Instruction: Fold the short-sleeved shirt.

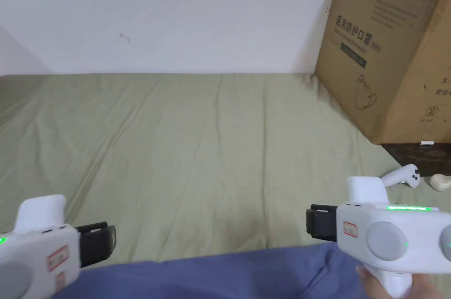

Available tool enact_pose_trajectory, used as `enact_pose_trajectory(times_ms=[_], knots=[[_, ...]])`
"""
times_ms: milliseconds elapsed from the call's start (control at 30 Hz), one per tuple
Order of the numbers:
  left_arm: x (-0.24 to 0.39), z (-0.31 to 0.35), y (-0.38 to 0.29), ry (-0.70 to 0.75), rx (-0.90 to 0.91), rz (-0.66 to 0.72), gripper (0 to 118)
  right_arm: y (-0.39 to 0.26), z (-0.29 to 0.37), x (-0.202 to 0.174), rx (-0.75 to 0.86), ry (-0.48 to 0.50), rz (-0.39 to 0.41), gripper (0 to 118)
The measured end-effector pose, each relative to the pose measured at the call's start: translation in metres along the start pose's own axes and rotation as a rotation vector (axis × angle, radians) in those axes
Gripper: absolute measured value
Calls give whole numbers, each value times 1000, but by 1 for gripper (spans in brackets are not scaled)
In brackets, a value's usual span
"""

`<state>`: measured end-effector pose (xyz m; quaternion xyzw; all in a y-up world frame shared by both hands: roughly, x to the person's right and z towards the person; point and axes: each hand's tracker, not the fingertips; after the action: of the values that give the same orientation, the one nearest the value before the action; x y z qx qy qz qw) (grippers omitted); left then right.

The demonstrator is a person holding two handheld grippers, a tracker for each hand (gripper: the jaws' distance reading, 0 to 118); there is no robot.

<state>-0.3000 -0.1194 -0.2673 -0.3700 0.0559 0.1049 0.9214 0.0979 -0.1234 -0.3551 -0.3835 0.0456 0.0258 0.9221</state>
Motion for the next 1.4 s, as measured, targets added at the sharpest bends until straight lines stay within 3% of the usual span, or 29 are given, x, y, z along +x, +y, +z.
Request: enact_pose_trajectory(times_ms=[33, 67, 100, 133, 267, 433, 500, 600, 667, 767, 800, 833, 867, 900, 933, 967, 1000, 1167, 1300, 1333, 1367, 1400], knots=[[5, -6, -1, -4, -2, 2, 57, 1, -5, -8, -2, -14, 21, 84], [10, -11, -3, -5, -4, 3, 24, 1, -10, -14, 0, -11, 21, 55], [15, -20, -4, 25, 6, -7, 3, 1, -15, -18, -4, -4, 22, 13], [19, -21, -5, 28, 18, -23, 3, 0, -19, -22, -11, -4, 21, 4], [38, -24, -5, 86, 28, -115, 2, -4, -18, -34, 21, -17, 36, 1], [23, -18, 0, 30, 39, -103, 1, -2, -10, -39, 37, 53, 52, 0], [-7, -14, 8, -186, -6, -2, 1, 0, -8, -38, 35, 91, 68, 0], [-82, -30, 6, -577, -132, 346, 1, 0, 2, -34, 36, 87, 115, 0], [-124, -34, -2, -646, -120, 470, 1, -1, 7, -28, 25, 85, 112, 0], [-163, -44, -19, -727, -156, 481, 3, -1, 7, -19, -20, 109, 50, 0], [-175, -52, -26, -776, -193, 510, 15, -3, 7, -17, -24, 107, 47, 0], [-186, -60, -34, -801, -251, 550, 38, -4, 6, -16, -29, 104, 46, 0], [-194, -68, -41, -805, -286, 567, 38, -6, 4, -15, -36, 97, 49, 0], [-192, -73, -47, -793, -311, 561, 49, -7, 3, -15, -46, 82, 54, 0], [-195, -79, -54, -775, -325, 557, 83, -8, 2, -14, -53, 74, 50, 0], [-198, -86, -60, -758, -328, 552, 107, -9, 3, -12, -57, 79, 34, 0], [-203, -89, -66, -758, -321, 561, 118, -10, 4, -11, -62, 88, 16, 0], [-213, -113, -89, -765, -312, 696, 118, -11, 10, -16, -77, 75, 36, 0], [-204, -131, -98, -958, -340, 800, 117, -8, 10, -17, -89, 67, 35, 0], [-197, -135, -102, -977, -344, 799, 112, -6, 12, -20, -92, 72, 32, 0], [-189, -139, -105, -967, -345, 784, 97, -6, 13, -21, -94, 74, 33, 0], [-182, -143, -109, -939, -350, 771, 52, -6, 14, -23, -96, 73, 37, 0]])
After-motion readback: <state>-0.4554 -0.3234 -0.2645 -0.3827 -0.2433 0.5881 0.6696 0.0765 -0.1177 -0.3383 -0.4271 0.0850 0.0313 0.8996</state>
